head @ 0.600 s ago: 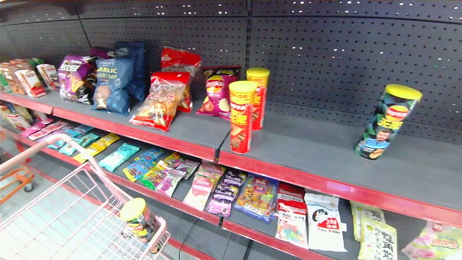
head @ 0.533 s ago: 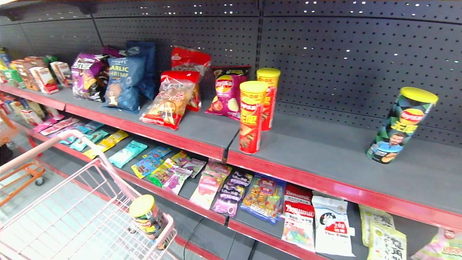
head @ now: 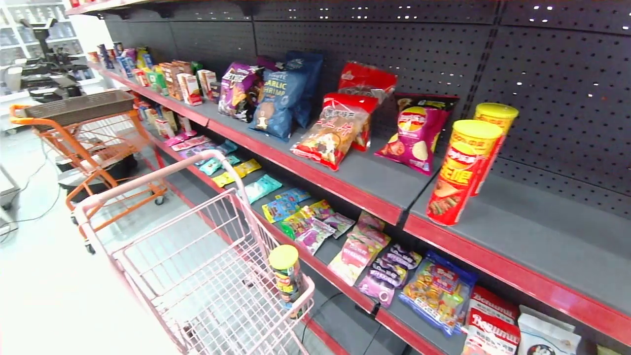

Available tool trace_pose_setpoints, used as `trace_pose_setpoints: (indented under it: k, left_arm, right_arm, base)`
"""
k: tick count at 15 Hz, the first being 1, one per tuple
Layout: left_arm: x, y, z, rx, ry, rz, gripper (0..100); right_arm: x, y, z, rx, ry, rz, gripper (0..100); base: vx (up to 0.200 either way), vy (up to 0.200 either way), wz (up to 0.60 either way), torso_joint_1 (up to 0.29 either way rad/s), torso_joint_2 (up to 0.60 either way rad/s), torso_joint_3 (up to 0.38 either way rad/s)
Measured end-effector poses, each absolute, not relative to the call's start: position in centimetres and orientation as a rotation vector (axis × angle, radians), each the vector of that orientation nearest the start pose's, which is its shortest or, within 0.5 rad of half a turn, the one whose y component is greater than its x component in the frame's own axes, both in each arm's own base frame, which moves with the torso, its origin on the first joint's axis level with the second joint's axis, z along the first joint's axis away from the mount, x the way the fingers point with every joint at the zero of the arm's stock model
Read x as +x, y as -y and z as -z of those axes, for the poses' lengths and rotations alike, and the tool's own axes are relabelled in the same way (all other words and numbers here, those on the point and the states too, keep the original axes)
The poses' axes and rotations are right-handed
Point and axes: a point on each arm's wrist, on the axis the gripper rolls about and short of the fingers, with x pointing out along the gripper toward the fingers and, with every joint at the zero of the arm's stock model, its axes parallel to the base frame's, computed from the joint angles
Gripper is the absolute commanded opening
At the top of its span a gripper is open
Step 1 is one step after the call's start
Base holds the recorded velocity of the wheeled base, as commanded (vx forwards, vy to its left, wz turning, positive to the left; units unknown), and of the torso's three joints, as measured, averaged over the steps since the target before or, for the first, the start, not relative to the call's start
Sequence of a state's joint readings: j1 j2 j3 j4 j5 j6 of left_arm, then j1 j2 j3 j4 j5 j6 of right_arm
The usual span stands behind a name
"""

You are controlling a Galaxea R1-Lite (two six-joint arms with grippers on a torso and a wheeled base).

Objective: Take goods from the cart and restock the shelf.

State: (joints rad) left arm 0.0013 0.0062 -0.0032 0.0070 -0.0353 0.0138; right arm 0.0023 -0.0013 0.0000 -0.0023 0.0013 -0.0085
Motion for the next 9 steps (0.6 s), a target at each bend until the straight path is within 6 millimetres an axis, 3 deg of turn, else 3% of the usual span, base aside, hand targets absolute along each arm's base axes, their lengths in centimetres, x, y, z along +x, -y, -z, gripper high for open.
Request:
trace_pose_setpoints:
  k: [1,7,9]
  left_arm:
    - [-2.26,0.08,-7.57,0.014,-0.010,0.034,100]
    - [-2.26,0.08,-7.57,0.014,-0.010,0.034,100]
    - [-2.26,0.08,-7.57,0.013,-0.010,0.034,100]
  right_arm:
    - [-2.29,0.00,-7.57,-0.007,0.004,-0.004,100]
    - [-2.29,0.00,-7.57,-0.001,0.004,-0.004,100]
    - [-2.29,0.00,-7.58,-0.001,0.004,-0.004,100]
  base:
    - [0.000,0.000,0.60,0.002,0.00,-0.002]
    - [0.000,0.000,0.00,0.000,0.00,0.000]
    - [0.000,0.000,0.00,-0.122,0.29,0.161]
